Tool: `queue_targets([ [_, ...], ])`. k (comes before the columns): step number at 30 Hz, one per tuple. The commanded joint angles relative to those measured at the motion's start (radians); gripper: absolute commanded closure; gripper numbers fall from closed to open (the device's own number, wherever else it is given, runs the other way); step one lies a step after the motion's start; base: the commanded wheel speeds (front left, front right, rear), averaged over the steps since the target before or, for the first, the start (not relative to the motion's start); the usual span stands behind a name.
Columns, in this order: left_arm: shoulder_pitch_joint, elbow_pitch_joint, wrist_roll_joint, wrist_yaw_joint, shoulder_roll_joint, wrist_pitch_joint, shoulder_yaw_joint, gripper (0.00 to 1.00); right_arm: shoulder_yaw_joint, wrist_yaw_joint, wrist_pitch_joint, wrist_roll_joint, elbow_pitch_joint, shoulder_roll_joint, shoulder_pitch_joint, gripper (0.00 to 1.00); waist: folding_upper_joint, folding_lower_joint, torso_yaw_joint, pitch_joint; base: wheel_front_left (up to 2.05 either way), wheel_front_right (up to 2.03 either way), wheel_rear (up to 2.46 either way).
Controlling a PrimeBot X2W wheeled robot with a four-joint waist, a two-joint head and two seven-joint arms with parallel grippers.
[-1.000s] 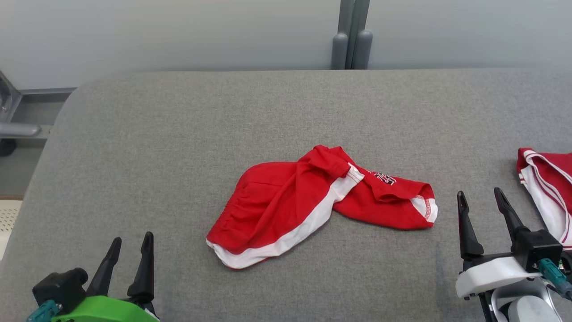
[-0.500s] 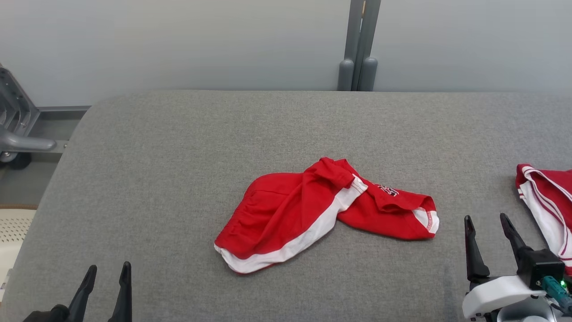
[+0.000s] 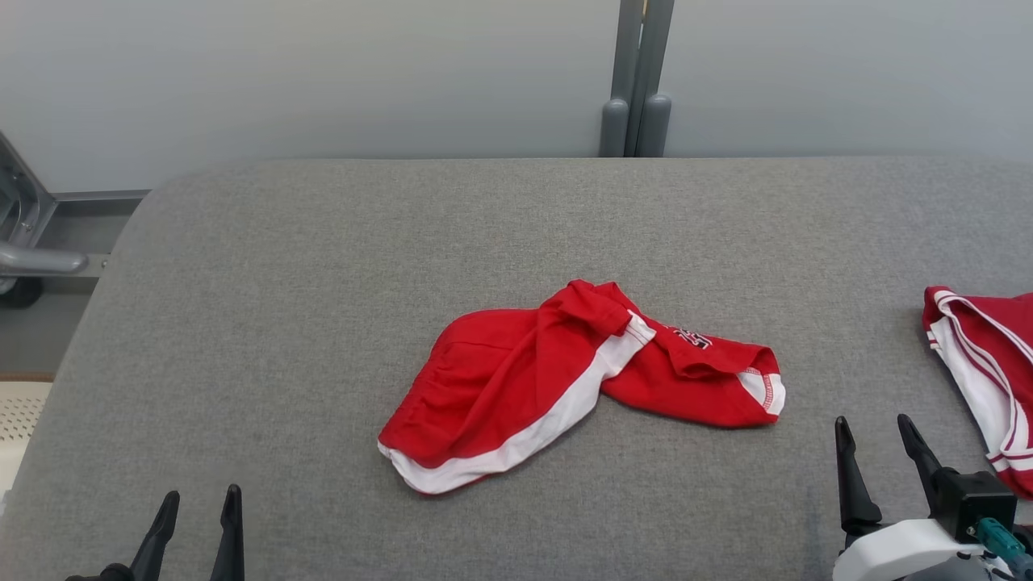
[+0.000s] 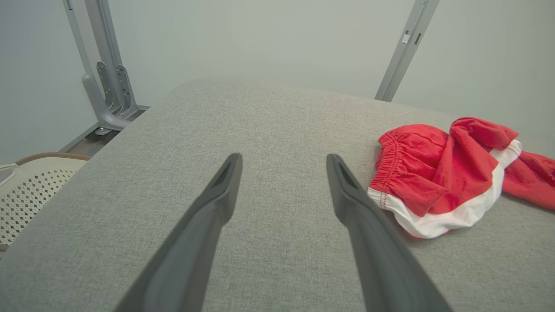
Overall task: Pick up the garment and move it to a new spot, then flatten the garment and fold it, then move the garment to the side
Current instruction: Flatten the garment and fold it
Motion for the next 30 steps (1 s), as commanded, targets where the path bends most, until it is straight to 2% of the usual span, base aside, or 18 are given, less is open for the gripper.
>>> queue_targets([
  [1, 0.002, -0.004, -0.006, -0.002, 0.008, -0.002, -0.004, 0.00, -0.001, 0.000, -0.003, -0.001, -0.006, -0.004, 0.000, 0.00, 0.0000, 0.0001, -0.003, 0.000, 0.00, 0.00, 0.00],
  [30, -0.014, -0.032, -0.020, -0.003, 0.025, -0.002, -0.043, 0.00, 0.004, 0.000, -0.003, 0.001, -0.037, -0.004, -0.010, 0.00, 0.0000, 0.0001, -0.014, -0.004, 0.00, 0.00, 0.00],
])
